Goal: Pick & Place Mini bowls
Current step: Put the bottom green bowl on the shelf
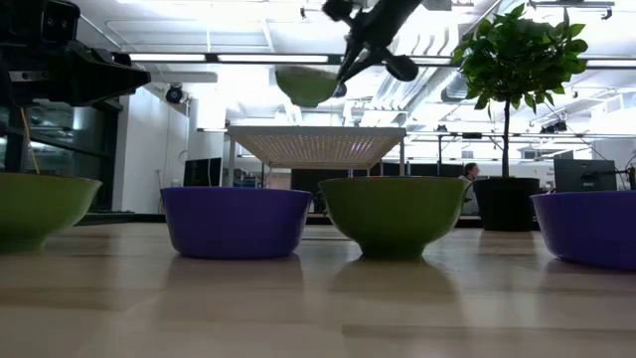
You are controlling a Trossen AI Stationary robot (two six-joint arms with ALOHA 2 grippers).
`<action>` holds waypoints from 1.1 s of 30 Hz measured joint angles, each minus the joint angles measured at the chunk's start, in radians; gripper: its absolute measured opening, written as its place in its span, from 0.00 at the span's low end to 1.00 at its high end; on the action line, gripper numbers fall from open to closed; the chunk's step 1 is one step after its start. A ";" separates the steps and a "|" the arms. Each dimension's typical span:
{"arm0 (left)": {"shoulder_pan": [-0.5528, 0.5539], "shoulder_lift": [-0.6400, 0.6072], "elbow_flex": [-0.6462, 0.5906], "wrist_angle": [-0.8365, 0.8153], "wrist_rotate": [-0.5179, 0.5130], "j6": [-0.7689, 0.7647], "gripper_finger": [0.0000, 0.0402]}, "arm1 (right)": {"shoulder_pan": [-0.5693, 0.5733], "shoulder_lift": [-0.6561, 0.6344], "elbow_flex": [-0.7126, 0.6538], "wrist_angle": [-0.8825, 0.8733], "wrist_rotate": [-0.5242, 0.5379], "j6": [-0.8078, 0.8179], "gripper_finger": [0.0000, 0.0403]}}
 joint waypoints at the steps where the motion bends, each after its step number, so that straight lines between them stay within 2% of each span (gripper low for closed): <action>1: 0.000 0.000 0.000 0.000 0.000 0.000 0.00 | -0.010 0.024 0.034 -0.018 -0.007 -0.001 0.00; 8: 0.000 0.000 0.000 0.000 0.000 0.000 0.00 | -0.070 0.134 0.174 -0.078 -0.097 -0.012 0.00; 18: 0.000 0.000 0.000 0.000 0.000 0.000 0.00 | -0.160 0.139 0.173 -0.127 -0.216 0.003 0.00; 33: 0.000 0.000 0.000 0.000 0.000 0.000 0.00 | -0.239 0.199 0.172 -0.173 -0.302 0.010 0.00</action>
